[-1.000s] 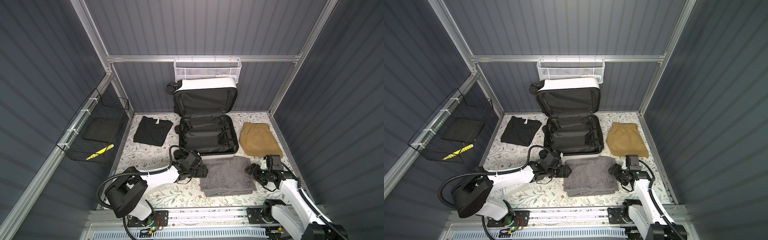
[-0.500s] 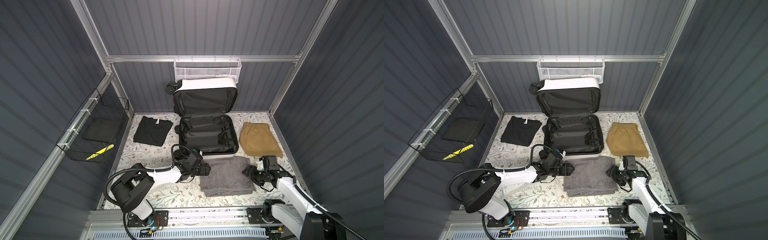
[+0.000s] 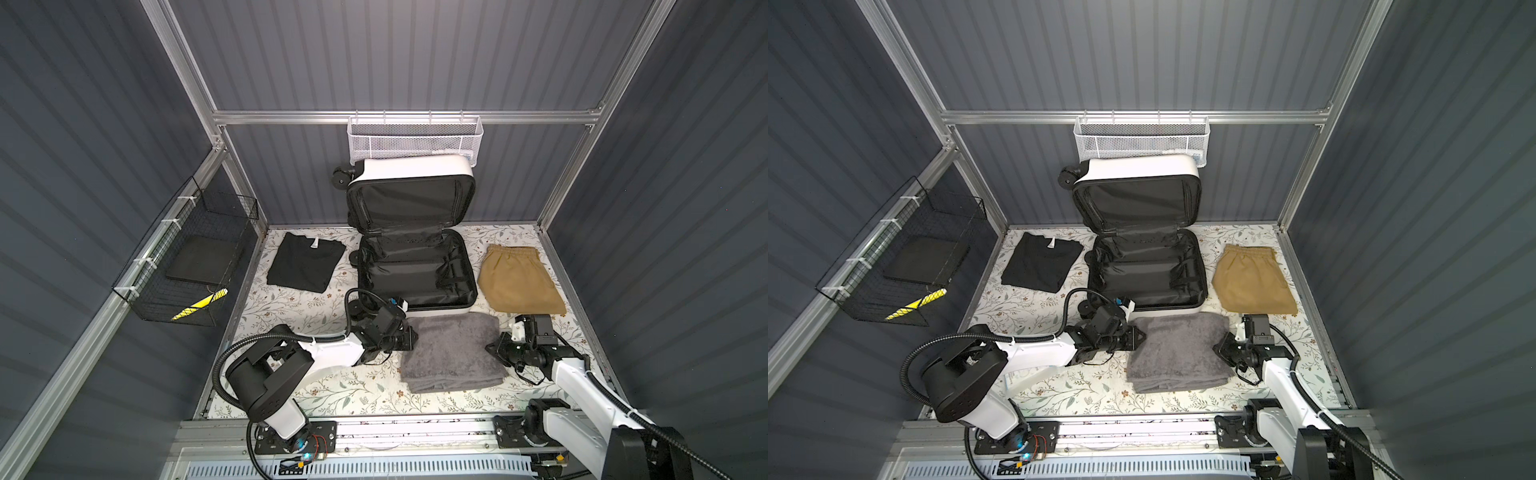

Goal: Pack the luggage
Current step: 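Lift the grey towel with both grippers and carry it over the suitcase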

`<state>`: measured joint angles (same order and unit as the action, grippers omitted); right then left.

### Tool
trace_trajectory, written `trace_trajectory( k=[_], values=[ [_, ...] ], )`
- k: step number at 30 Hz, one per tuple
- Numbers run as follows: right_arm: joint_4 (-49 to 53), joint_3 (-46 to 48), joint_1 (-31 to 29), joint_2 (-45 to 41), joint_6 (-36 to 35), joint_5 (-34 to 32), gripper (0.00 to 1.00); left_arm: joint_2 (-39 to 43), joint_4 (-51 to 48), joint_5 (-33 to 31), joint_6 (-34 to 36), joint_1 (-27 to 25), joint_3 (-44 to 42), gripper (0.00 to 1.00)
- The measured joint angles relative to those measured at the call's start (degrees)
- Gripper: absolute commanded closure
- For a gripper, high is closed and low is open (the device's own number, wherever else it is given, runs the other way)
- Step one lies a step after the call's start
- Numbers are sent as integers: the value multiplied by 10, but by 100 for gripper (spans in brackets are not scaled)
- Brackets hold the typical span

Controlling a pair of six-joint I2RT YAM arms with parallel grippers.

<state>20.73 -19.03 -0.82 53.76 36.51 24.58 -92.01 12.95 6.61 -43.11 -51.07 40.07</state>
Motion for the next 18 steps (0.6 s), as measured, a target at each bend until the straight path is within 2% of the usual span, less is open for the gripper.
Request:
trace_trajectory(
  k=[7, 18],
  values=[
    [47, -6, -1, -103, 19, 10, 100, 27, -80, 12, -2, -30, 31, 100],
    [166, -91, -2, -237, 54, 8, 100, 127, -234, 14, 31, -44, 161, 100]
  ],
)
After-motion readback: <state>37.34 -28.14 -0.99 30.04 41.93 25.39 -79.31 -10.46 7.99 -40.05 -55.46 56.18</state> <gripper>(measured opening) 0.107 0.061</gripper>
